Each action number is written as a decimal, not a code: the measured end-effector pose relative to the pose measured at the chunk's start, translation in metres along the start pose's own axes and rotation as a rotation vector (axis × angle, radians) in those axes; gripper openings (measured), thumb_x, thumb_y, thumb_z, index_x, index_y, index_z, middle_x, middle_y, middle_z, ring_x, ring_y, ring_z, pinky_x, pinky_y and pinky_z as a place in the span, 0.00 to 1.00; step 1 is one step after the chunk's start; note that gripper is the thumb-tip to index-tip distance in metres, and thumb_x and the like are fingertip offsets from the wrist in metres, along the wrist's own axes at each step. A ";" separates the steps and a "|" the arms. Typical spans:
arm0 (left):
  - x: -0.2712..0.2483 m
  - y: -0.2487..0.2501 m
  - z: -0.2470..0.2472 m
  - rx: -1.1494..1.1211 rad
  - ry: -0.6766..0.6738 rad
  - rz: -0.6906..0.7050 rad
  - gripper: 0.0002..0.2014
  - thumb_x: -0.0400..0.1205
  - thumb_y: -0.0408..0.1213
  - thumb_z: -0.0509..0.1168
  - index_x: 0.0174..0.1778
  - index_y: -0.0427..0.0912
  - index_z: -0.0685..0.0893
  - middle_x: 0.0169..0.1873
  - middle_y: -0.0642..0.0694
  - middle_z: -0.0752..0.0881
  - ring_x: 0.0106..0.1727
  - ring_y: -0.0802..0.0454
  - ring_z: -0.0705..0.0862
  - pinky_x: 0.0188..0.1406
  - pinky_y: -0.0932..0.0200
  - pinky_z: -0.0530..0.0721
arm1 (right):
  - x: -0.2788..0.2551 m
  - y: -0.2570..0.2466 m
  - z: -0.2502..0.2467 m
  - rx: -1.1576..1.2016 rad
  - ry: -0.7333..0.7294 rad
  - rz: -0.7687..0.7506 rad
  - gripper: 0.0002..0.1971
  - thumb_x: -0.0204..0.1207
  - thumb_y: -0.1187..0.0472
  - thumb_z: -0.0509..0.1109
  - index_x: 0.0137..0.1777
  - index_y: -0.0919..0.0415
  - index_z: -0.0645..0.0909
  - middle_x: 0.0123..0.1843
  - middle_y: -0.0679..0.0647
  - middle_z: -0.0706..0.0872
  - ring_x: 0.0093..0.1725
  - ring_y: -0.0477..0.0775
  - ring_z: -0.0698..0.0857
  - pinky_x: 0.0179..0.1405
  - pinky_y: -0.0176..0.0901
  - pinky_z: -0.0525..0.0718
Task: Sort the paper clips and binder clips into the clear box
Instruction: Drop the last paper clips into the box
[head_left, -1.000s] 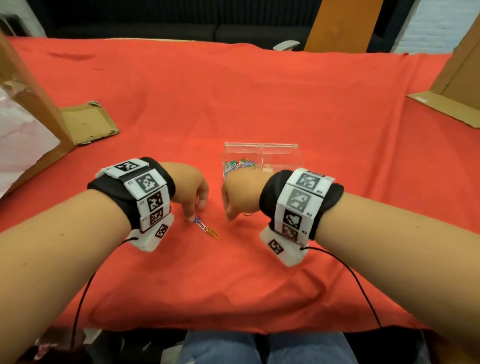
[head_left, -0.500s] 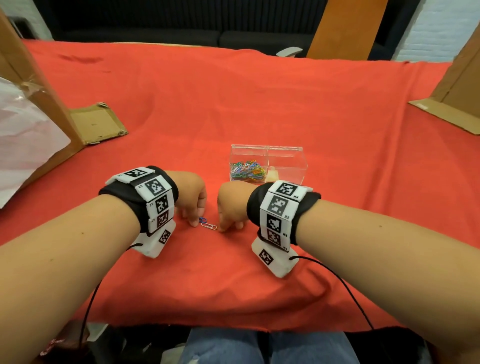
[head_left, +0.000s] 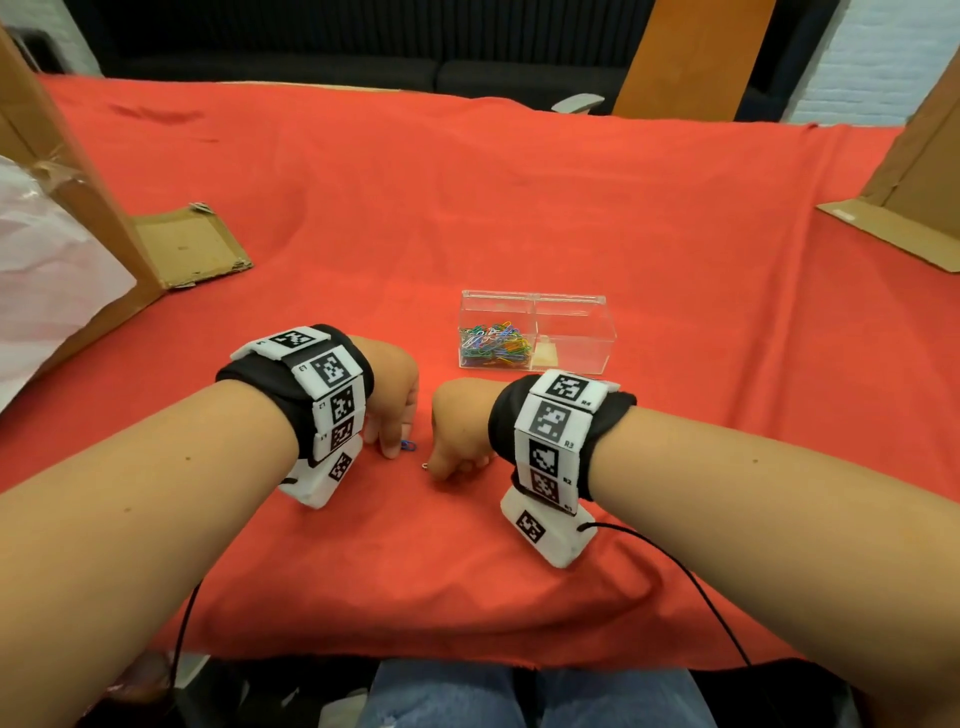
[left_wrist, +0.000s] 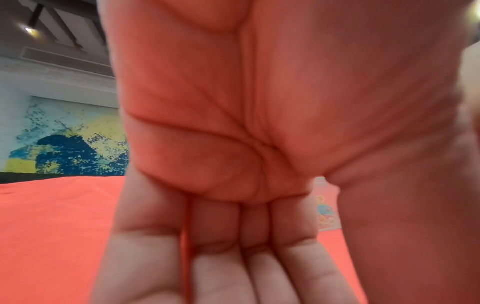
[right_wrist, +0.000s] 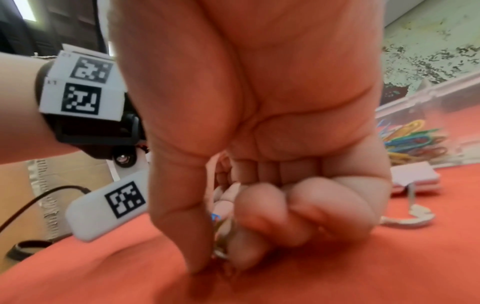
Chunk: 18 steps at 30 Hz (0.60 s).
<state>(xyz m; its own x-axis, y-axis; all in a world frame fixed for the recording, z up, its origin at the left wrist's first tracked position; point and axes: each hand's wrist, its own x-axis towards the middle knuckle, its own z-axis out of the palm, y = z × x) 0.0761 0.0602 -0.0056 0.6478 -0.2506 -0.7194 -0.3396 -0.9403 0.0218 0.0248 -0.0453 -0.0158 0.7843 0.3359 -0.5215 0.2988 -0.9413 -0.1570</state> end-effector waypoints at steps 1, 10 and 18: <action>-0.001 0.001 -0.001 -0.007 0.001 0.007 0.07 0.69 0.36 0.78 0.34 0.49 0.87 0.26 0.50 0.85 0.19 0.62 0.82 0.23 0.71 0.79 | -0.002 0.003 0.001 -0.007 0.005 -0.004 0.19 0.71 0.56 0.72 0.20 0.57 0.75 0.03 0.45 0.70 0.10 0.42 0.74 0.24 0.34 0.75; -0.011 0.014 -0.039 -0.180 0.494 0.128 0.05 0.69 0.38 0.78 0.33 0.47 0.87 0.22 0.50 0.83 0.23 0.55 0.79 0.25 0.65 0.76 | -0.025 0.062 -0.051 0.107 0.259 0.082 0.09 0.73 0.61 0.70 0.45 0.64 0.89 0.32 0.53 0.87 0.29 0.51 0.81 0.36 0.37 0.81; 0.010 0.041 -0.057 -0.262 0.806 0.127 0.07 0.71 0.35 0.76 0.43 0.39 0.90 0.26 0.49 0.83 0.35 0.49 0.82 0.41 0.60 0.78 | -0.006 0.095 -0.068 0.144 0.554 0.133 0.09 0.73 0.59 0.73 0.50 0.61 0.89 0.48 0.56 0.91 0.43 0.52 0.82 0.41 0.38 0.71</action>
<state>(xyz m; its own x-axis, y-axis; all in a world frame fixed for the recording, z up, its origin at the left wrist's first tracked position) 0.1074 0.0062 0.0275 0.9363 -0.3511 0.0107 -0.3379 -0.8921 0.3001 0.0851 -0.1346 0.0291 0.9889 0.1449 -0.0342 0.1317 -0.9585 -0.2527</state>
